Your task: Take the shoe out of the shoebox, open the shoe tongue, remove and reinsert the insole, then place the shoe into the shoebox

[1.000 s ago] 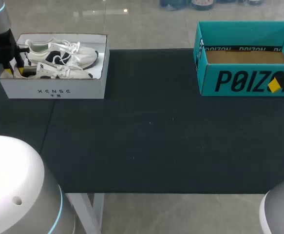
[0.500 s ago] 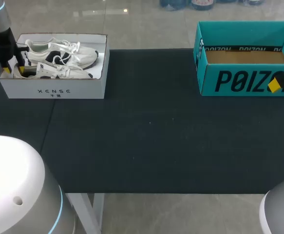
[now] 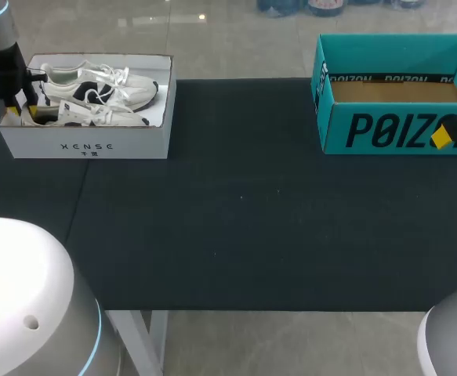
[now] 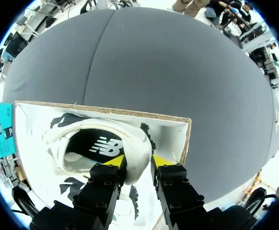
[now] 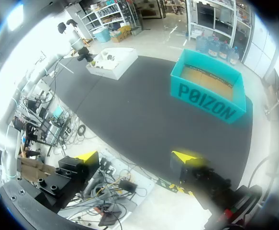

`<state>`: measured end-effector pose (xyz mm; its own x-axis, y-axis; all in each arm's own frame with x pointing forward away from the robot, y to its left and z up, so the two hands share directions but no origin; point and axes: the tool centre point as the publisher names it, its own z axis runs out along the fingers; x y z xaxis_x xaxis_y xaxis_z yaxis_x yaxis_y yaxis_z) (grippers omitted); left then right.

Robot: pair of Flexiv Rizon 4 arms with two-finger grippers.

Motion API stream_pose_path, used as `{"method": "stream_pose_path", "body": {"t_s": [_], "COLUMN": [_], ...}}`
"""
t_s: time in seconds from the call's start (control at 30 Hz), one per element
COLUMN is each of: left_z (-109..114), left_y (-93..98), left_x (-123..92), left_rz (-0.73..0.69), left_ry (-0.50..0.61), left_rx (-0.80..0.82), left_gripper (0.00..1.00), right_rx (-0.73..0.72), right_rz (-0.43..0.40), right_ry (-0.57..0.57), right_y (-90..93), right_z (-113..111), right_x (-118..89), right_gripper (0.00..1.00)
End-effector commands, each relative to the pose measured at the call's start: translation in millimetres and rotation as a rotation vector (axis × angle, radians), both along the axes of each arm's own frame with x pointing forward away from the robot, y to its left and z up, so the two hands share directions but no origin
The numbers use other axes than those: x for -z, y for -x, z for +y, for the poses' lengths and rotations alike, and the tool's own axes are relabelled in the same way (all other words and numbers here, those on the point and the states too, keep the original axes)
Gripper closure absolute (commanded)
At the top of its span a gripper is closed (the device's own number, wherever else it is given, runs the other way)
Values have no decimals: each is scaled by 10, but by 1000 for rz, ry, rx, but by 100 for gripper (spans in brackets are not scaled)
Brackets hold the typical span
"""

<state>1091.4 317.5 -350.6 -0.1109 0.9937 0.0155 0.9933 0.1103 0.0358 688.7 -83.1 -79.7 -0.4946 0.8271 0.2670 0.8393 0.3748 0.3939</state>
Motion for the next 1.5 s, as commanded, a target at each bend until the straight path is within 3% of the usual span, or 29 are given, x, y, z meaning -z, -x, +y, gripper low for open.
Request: {"method": "stream_pose_path", "body": {"t_s": [0.03,0.2,0.87,1.13,1.5], "left_z": [-11,-28,-46,-108,-210], "left_y": [26,38,58,22,-70], "left_x": [43,86,-214,-492,-1125], "left_rz": [3,16,-41,-95,-224], "left_ry": [-9,-15,35,46,71], "left_rx": [2,9,22,40,31], "left_gripper": [82,100,100,100,100], "right_rx": [-1,-1,-1,-1,-1], "right_rz": [6,6,6,6,6], "right_ry": [2,2,2,2,2], "right_y": [-29,-29,-29,-29,-29], "right_z": [7,7,7,7,7], "right_x": [-5,-5,-5,-5,-5], "right_gripper": [0,0,0,0,0]}}
